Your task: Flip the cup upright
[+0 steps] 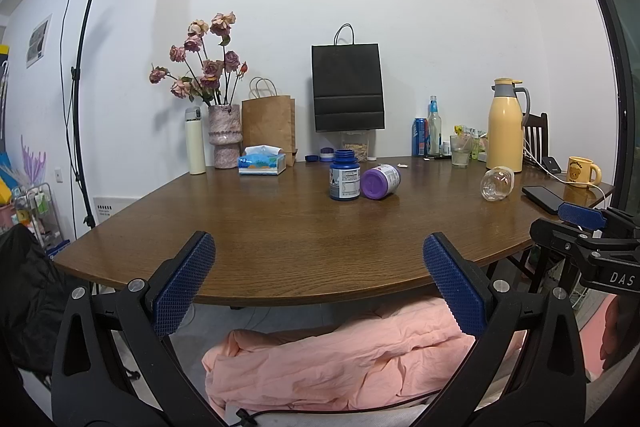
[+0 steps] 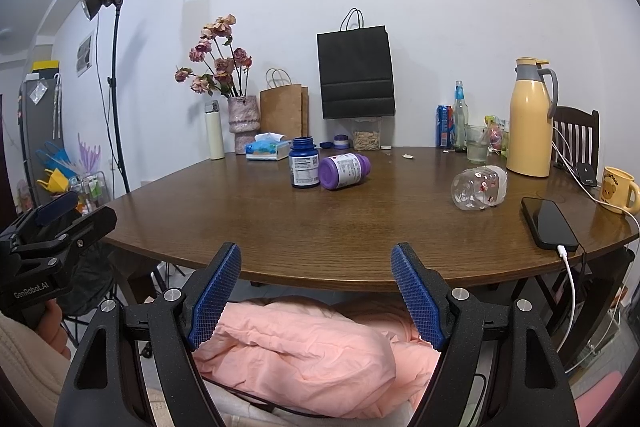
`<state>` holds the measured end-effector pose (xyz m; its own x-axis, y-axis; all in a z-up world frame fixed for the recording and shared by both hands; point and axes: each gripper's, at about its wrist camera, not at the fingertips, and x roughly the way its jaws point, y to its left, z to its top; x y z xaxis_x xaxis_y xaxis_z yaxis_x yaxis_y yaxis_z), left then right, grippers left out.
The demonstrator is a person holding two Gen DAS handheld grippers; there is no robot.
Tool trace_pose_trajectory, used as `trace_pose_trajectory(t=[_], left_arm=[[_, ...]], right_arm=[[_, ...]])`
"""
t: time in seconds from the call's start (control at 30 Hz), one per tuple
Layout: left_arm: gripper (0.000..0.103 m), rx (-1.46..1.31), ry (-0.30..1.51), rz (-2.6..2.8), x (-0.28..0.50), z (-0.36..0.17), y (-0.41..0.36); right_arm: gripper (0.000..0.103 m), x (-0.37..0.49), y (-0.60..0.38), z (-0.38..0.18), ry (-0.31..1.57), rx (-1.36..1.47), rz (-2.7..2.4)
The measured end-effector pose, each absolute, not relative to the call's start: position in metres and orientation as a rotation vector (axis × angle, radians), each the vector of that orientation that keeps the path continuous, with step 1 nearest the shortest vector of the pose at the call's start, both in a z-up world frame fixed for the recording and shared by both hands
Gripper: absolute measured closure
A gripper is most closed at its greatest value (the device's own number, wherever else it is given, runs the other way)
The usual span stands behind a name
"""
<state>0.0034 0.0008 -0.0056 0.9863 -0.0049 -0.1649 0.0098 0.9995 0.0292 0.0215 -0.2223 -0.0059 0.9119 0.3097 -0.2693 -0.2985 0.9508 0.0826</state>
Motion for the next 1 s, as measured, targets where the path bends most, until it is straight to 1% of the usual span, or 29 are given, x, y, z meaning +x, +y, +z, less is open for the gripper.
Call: trace_pose_trajectory(t=[0.4,0.53,0.7,0.83,1.0], left_arm=[[0.000,0.035,0.180,-0.015,0.007,-0.007,-0.002],[0.000,0.084,0.194,-0.046,0.028,-0.002,-0.013],[0.000,0.146,0.233,-0.181,0.085,0.014,-0.038],[0.000,0.228,0.280,-0.249,0.139,0.029,-0.061],[0.000,0.270,0.421,-0.438,0.221,0.051,-0.087]], right_arm=[[0.021,0.024,-0.223,-0.008,0.297,0.045,0.317],[0.021,0.037,-0.228,-0.005,0.301,0.070,0.306],[0.021,0.076,-0.234,0.001,0.314,0.085,0.258],[0.021,0.132,-0.242,0.007,0.396,0.067,0.243],[0.021,0.188,-0.254,0.014,0.461,0.031,0.238]])
